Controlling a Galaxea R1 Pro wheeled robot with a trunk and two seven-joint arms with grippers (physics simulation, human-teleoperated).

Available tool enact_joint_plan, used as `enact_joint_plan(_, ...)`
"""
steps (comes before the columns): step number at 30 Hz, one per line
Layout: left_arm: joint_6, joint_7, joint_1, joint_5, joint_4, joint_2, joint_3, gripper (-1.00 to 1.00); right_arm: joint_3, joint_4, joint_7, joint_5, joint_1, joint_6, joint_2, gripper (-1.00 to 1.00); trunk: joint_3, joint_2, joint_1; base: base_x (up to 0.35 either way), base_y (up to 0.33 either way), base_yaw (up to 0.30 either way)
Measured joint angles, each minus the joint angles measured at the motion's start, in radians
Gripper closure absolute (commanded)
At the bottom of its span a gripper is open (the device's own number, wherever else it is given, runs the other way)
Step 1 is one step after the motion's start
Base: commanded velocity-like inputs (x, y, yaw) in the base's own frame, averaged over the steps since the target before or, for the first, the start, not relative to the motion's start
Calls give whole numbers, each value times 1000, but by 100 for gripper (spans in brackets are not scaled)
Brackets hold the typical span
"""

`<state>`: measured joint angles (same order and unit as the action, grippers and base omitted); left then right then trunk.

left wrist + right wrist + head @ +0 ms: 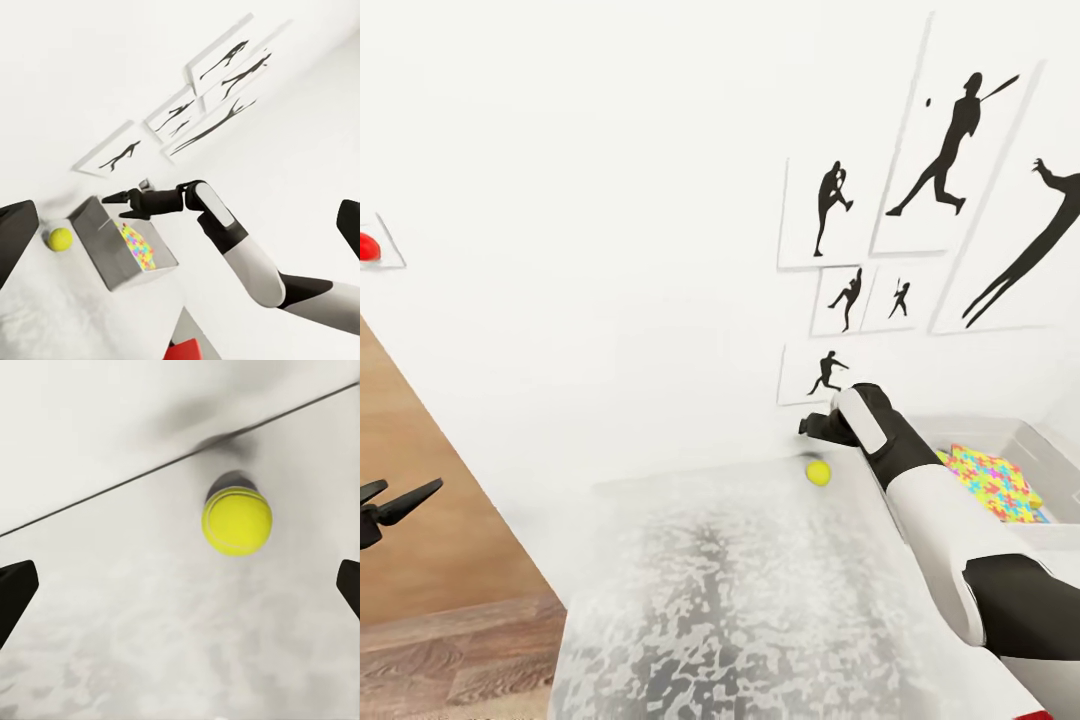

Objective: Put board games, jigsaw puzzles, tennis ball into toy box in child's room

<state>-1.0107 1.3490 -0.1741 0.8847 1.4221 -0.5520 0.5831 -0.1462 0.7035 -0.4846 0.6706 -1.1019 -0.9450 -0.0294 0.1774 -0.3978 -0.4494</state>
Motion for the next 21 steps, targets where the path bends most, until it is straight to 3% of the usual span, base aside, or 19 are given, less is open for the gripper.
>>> enact_joint_plan(6,0,0,0,0,0,0,1,-100,-3,-3,-1,-9,0,37,2,-100,10,0,0,0,0,0)
enact_joint_plan(14,0,0,0,-3,0,1,1,-100,-18,-8,0,-154,0,89,4,-100,23,0,0,0,0,0)
enact_joint_plan(21,2,-2,0,-11,0,2,1,-100,-19,-14,2,-183,0,102,6,-100,35,0,0,0,0,0)
